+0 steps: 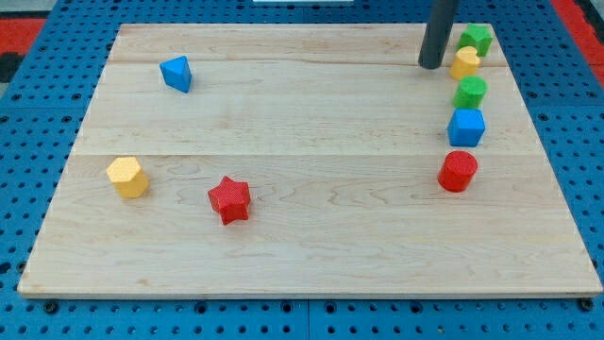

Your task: Slide the blue cube and the circles to the right side slightly

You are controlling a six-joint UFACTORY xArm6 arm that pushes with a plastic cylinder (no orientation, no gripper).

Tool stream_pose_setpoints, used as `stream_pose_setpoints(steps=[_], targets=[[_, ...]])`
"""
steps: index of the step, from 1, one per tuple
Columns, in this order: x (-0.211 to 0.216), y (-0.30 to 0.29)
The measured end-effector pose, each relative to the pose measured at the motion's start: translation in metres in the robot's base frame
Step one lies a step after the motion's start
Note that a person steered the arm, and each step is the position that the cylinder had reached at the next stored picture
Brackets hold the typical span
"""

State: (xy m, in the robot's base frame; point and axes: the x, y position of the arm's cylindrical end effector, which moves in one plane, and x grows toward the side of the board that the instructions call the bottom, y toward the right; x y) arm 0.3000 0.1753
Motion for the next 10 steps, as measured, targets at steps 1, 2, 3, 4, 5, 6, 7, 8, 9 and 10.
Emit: stream_pose_setpoints(steps=[1, 2, 3, 4, 5, 6, 7, 8, 9, 10], targets=[[0.015, 0.004], [0.031, 0.004], [0.036, 0.014], [0.036, 0.023], [0.036, 0.028], [0.039, -0.016], [0.054, -0.057], [0.083, -0.070], [0.099, -0.050], [0.099, -0.019]])
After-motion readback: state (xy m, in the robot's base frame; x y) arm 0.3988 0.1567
